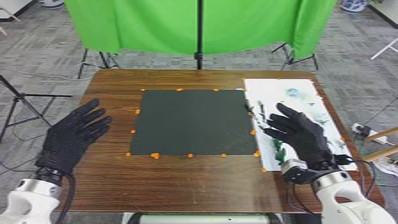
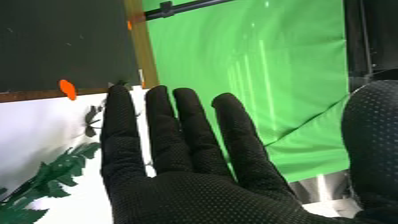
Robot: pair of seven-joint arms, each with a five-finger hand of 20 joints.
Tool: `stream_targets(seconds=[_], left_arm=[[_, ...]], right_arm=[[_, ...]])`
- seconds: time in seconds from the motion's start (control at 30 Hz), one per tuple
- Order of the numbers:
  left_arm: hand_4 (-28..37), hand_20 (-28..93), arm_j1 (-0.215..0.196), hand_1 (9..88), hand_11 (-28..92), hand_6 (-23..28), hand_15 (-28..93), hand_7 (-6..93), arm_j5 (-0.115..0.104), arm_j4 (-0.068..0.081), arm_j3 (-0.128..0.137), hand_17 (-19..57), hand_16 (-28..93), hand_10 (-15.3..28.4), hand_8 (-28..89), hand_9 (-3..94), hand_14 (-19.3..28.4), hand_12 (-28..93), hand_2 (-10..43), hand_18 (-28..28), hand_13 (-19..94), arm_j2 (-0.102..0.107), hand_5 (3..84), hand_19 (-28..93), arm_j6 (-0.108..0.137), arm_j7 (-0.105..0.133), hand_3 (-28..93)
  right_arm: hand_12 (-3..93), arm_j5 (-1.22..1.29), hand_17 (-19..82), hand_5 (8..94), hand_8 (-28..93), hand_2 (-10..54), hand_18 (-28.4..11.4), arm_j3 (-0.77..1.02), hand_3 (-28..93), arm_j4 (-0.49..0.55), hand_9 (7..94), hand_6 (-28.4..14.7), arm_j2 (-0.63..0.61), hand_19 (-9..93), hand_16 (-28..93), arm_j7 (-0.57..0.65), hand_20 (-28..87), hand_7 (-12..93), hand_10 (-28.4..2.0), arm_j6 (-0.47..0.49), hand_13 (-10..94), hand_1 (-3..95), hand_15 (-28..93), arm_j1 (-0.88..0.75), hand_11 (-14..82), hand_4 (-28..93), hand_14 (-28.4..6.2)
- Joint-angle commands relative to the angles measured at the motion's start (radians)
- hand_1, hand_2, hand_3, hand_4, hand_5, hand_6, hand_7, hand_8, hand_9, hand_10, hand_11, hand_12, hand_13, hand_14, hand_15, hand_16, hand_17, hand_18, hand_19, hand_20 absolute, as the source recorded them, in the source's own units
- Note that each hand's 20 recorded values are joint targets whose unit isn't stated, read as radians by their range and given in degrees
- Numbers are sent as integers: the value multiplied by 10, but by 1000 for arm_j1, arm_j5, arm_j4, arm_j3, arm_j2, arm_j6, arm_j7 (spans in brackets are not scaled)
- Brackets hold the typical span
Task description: Arrange flowers
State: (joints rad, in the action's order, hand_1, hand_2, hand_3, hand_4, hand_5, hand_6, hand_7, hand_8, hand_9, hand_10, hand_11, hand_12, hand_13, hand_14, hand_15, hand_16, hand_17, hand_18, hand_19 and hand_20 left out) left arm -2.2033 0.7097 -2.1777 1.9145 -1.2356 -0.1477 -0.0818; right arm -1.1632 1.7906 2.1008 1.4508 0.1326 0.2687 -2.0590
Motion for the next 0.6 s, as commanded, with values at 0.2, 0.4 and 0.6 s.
stream_targets(seconds=[0.2, 0.4, 0.6], left_arm=[[-223, 58, 0, 276, 254, 24, 339, 215, 5, 5, -15, -107, -11, 122, -106, 276, 147, 134, 5, 204, 231, -23, 351, 444, -1, -8, 695], [-223, 58, 5, 277, 255, 25, 340, 215, 6, 4, -12, -107, -11, 121, -106, 276, 148, 135, 6, 204, 231, -24, 352, 444, 1, -8, 693], [-222, 58, 2, 278, 256, 25, 341, 216, 4, 2, -10, -107, -11, 122, -107, 276, 148, 135, 6, 204, 231, -18, 352, 444, 2, 2, 692]], right_arm=[[196, -14, 36, 320, -114, -31, -199, -9, 798, -7, 355, -49, -4, 435, 307, -10, 208, 124, -130, 26, 296, 123, 92, 23, 122, -283, -109], [196, -37, 36, 320, -115, -30, -200, -5, 798, -5, 354, -49, -24, 438, 305, -15, 209, 125, -130, 33, 297, 124, 96, 43, 122, -283, -110], [197, -25, 39, 320, -115, -30, -201, 3, 797, 5, 356, -49, -42, 438, 296, -24, 208, 125, -130, 14, 316, 124, 106, 31, 124, -283, -114]])
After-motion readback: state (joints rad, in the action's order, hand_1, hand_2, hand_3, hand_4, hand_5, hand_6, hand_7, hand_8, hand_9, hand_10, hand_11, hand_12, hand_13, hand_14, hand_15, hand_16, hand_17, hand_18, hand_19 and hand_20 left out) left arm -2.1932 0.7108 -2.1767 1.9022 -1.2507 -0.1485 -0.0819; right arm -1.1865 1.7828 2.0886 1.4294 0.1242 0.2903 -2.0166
